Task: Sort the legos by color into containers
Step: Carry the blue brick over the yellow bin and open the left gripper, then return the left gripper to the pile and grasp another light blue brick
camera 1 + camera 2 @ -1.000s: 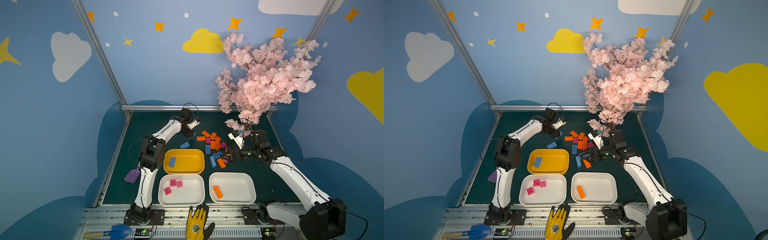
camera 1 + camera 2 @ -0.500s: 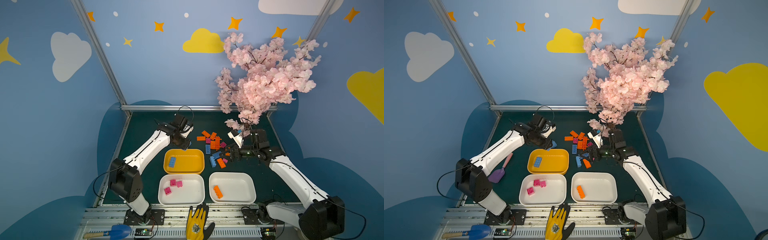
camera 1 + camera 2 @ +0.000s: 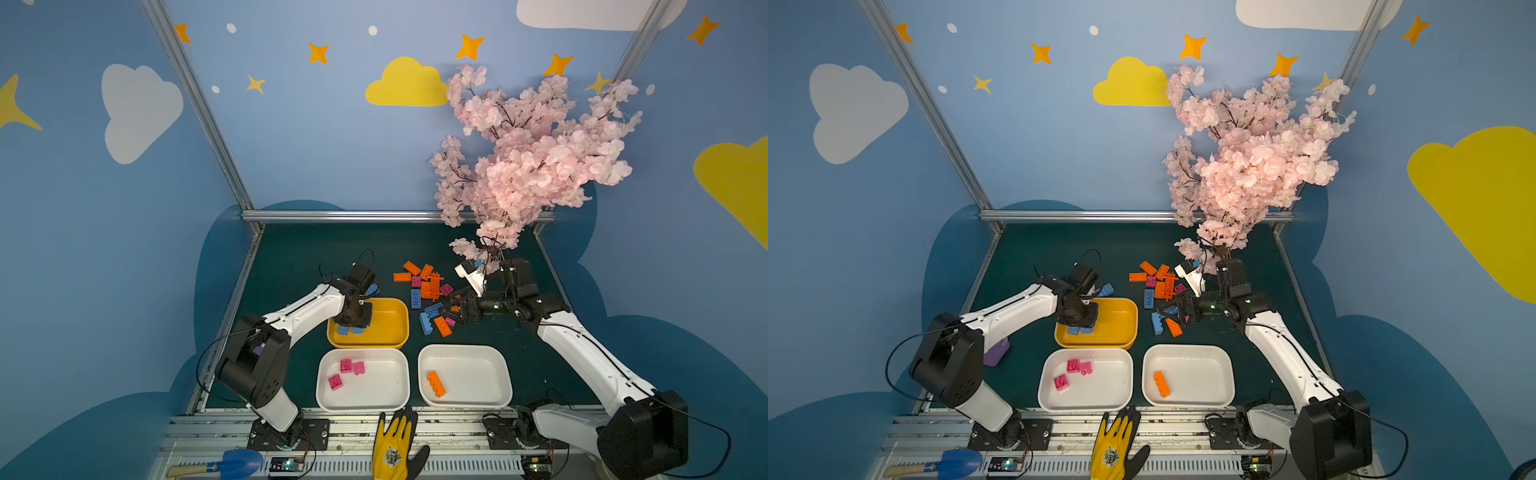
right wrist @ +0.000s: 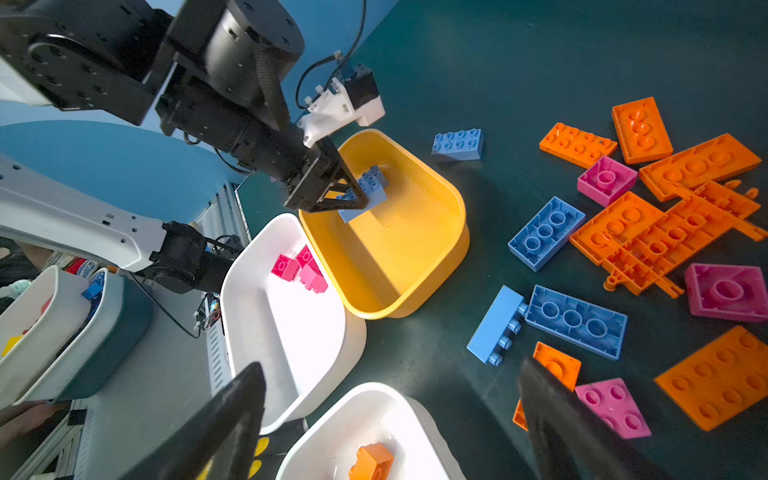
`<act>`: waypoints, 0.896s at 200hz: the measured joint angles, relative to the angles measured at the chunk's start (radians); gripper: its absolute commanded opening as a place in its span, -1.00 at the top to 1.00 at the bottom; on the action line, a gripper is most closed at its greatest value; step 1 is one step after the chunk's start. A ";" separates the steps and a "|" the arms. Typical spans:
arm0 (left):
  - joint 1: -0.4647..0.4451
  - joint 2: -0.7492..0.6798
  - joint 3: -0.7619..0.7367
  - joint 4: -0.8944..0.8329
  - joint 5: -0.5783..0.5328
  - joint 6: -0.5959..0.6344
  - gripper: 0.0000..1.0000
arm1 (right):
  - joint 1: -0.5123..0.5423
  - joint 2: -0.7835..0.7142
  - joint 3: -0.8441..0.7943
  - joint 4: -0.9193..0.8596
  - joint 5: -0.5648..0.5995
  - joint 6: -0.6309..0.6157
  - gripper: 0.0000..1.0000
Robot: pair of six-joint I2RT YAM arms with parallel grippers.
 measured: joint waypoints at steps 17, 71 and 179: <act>0.000 0.041 0.016 0.016 -0.026 -0.018 0.07 | 0.000 0.000 -0.005 0.000 0.000 0.002 -0.87; 0.000 0.046 0.121 -0.051 -0.051 -0.028 -0.13 | -0.006 -0.027 -0.029 -0.004 0.001 0.005 -0.87; 0.055 0.382 0.691 -0.178 -0.042 -0.136 -0.44 | -0.043 -0.031 -0.032 -0.004 0.000 0.005 -0.87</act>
